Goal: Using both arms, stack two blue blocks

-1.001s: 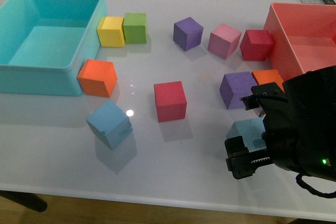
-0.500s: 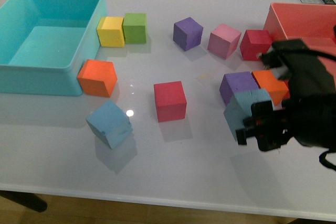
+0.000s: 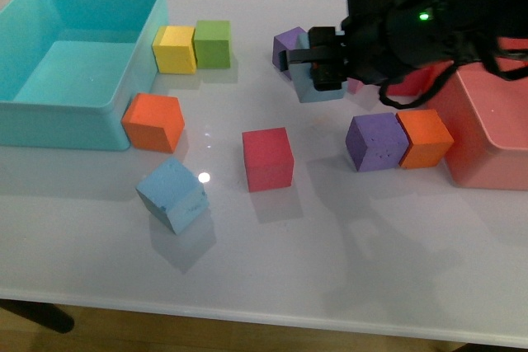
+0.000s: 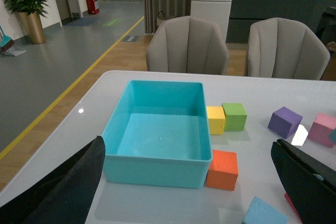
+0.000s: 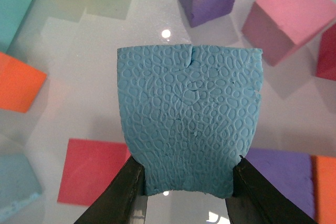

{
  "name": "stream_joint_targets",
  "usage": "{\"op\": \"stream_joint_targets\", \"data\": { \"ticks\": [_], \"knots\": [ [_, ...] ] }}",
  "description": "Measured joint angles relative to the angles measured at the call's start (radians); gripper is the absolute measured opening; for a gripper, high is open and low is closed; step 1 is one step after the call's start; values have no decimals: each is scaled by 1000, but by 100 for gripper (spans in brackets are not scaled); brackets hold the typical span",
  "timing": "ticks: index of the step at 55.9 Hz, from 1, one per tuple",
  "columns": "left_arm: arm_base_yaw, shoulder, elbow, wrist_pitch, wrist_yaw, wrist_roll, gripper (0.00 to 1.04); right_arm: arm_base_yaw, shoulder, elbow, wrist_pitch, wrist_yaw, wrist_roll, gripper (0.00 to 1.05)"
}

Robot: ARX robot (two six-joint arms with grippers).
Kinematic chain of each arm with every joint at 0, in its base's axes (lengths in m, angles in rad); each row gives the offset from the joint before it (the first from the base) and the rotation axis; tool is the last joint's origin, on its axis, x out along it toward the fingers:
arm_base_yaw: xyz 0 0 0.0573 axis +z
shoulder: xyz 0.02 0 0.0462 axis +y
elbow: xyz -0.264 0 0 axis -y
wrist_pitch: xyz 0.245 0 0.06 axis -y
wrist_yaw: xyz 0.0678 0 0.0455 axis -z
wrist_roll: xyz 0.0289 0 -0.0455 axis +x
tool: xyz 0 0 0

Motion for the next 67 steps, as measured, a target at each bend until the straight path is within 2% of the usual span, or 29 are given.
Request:
{"op": "stream_joint_targets", "data": {
  "ticks": [13,28,56,62,67],
  "knots": [
    [0,0,0,0,0,0,96,42,223,261,-87,44,5,31],
    [0,0,0,0,0,0,96,69,355,461,-180,74,4,31],
    [0,0,0,0,0,0,96,71,450,543,-230,102,5,30],
    [0,0,0,0,0,0,96,71,450,536,-210,97,6,50],
    [0,0,0,0,0,0,96,68,450,526,-197,92,9,63]
  ]
}}
